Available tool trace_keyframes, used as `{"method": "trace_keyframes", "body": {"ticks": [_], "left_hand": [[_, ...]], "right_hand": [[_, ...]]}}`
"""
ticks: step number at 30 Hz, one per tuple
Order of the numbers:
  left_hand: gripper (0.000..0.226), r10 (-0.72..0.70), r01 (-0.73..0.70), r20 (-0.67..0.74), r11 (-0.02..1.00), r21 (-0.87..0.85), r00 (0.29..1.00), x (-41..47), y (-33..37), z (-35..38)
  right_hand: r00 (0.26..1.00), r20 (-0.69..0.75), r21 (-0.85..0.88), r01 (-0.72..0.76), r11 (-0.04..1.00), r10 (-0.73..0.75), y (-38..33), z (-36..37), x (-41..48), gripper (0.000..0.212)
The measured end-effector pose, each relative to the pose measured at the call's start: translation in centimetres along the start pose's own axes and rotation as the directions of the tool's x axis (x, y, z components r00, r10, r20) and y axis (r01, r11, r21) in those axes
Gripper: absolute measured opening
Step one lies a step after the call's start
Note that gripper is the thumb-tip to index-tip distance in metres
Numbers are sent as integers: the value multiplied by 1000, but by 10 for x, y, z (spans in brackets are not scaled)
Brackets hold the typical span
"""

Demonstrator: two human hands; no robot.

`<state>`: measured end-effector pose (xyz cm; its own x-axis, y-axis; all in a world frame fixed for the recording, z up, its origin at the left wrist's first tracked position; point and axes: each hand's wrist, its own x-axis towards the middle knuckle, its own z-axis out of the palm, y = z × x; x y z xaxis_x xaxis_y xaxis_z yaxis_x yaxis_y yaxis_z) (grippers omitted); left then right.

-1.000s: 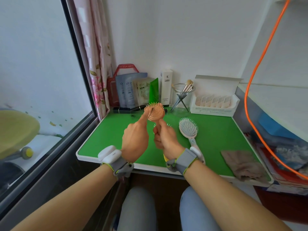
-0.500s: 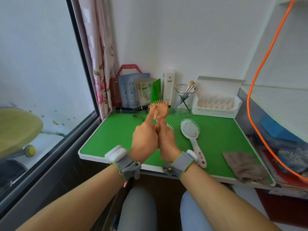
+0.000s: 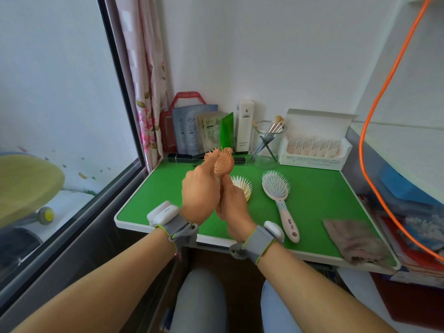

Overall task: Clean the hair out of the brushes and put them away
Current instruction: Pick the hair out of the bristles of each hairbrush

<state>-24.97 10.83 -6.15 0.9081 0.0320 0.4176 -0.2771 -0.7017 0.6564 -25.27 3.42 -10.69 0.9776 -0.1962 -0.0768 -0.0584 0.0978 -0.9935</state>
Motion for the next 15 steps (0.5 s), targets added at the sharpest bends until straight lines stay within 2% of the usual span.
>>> {"method": "trace_keyframes", "body": {"ticks": [5, 8, 12, 15], "left_hand": [[42, 109, -116, -95, 991, -71, 989, 8, 14, -17], [40, 159, -173, -148, 981, -86, 976, 15, 27, -32], [41, 188, -228, -237, 962, -153, 953, 18, 36, -45], [40, 193, -231, -231, 961, -150, 954, 16, 32, -40]], "right_hand": [[1000, 3, -31, -24, 999, 24, 3, 2, 1, 58], [1000, 19, -78, -21, 997, 23, 6, 2, 0, 44], [996, 18, -31, -83, 996, 84, 6, 3, -2, 47], [995, 20, -12, -95, 995, 95, 3, 3, -3, 46]]}}
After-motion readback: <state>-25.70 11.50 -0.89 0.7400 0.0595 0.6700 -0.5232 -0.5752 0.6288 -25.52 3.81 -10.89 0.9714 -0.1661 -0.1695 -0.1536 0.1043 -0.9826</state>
